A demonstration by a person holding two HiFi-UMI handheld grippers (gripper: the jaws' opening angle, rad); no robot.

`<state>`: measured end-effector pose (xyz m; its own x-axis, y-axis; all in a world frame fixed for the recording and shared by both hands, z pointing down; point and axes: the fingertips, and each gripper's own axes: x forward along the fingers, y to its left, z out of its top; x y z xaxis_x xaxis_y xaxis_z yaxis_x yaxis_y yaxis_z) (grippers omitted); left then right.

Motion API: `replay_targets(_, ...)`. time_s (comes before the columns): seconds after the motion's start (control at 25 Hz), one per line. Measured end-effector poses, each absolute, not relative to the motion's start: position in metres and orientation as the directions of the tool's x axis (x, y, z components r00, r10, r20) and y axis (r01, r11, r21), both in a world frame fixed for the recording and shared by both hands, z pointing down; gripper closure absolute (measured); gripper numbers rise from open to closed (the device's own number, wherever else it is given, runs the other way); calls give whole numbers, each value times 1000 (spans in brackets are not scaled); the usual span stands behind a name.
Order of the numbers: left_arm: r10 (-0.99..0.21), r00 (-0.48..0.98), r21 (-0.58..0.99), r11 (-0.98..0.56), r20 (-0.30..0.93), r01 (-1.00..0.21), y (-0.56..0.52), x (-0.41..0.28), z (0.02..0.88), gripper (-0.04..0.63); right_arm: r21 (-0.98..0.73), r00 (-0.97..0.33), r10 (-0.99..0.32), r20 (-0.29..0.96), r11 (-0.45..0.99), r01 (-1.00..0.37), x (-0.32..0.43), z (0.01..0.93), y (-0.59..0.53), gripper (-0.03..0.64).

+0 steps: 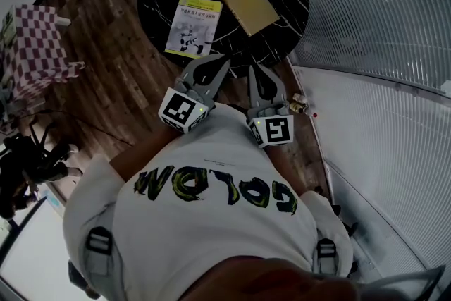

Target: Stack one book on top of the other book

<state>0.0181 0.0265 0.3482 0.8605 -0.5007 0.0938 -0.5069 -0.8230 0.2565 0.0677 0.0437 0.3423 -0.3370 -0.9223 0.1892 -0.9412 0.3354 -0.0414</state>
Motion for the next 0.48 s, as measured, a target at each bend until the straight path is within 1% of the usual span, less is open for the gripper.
replay_targets(0.12, -504, 858, 264, -819, 96, -510, 14, 16, 352, 594, -46, -346, -918, 194, 344, -938, 64, 345, 32, 617)
replay_targets(0.28, -492, 860, 289, -811, 134, -509, 3, 19, 362, 593, -54, -360, -910, 206, 356, -933, 65, 350, 15, 617)
replay_targets(0.48, -520, 845, 283, -798, 124, -532, -9, 20, 359, 594, -65, -381, -899, 216, 376, -924, 67, 353, 4, 617)
